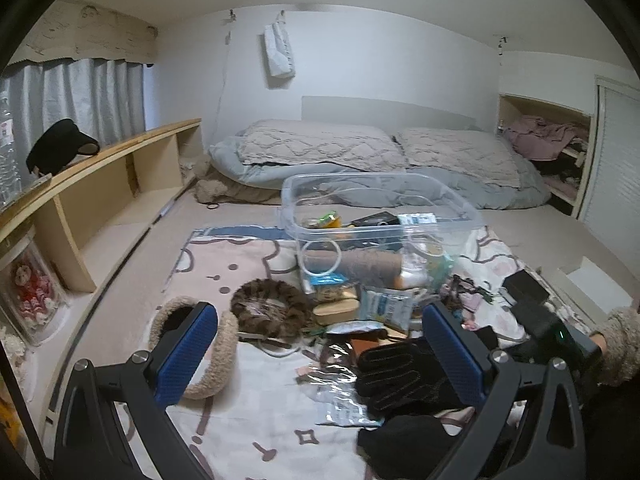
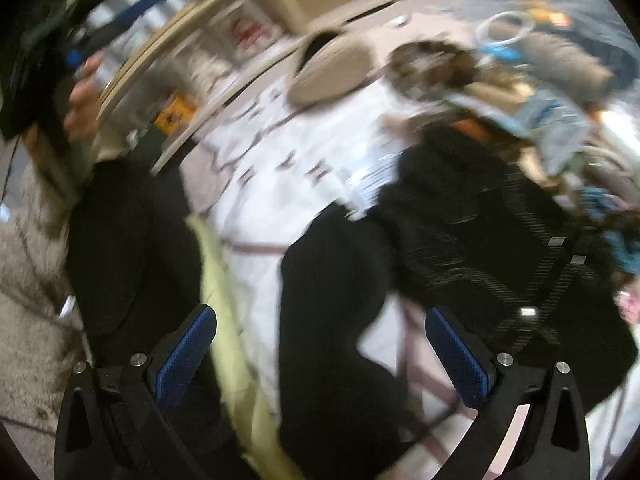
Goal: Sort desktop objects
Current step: 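Lift the black gloves with the right gripper while the left gripper grasps the black padded bag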
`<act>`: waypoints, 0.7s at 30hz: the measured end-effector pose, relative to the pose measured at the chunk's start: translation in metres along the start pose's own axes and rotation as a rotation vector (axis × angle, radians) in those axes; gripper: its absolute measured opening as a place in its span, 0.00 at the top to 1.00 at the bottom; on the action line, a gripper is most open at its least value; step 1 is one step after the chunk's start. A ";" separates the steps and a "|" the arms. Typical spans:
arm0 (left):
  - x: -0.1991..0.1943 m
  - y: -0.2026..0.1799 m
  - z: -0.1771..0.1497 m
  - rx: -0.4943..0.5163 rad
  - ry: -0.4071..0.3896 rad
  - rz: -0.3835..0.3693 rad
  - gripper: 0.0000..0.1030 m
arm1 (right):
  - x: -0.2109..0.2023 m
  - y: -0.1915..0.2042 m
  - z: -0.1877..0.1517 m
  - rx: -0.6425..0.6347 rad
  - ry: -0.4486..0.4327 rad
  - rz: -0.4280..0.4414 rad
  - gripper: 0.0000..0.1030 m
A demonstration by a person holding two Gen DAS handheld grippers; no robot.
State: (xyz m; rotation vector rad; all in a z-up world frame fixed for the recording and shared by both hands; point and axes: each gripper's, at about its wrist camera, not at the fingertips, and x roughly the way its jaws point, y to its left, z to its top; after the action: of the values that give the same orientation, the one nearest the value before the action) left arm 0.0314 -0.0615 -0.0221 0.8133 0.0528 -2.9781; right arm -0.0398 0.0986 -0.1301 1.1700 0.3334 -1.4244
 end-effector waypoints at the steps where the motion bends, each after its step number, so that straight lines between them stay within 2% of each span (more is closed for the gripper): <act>1: 0.001 -0.002 -0.001 0.004 0.009 -0.010 0.00 | -0.004 -0.007 0.001 0.022 -0.015 -0.042 0.00; 3: 0.007 -0.009 -0.002 0.008 0.037 -0.025 0.00 | -0.013 -0.022 0.002 0.083 -0.053 -0.136 0.00; 8: 0.023 -0.031 -0.015 -0.029 0.093 -0.067 0.00 | -0.044 -0.065 -0.004 0.239 -0.150 -0.268 0.00; 10: 0.027 -0.038 -0.024 -0.056 0.110 -0.085 0.00 | -0.056 -0.078 -0.006 0.286 -0.182 -0.322 0.04; 12: 0.033 -0.046 -0.040 -0.097 0.142 -0.085 0.00 | -0.063 -0.090 -0.006 0.330 -0.199 -0.366 0.14; 16: 0.042 -0.055 -0.067 -0.159 0.206 -0.055 0.00 | -0.062 -0.106 -0.003 0.393 -0.204 -0.387 0.14; 21: 0.048 -0.071 -0.090 -0.166 0.223 0.008 0.00 | -0.042 -0.104 0.008 0.357 -0.136 -0.442 0.15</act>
State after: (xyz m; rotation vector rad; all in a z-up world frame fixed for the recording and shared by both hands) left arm 0.0312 0.0114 -0.1230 1.1136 0.3006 -2.8128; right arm -0.1422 0.1434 -0.1375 1.3279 0.2566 -2.0016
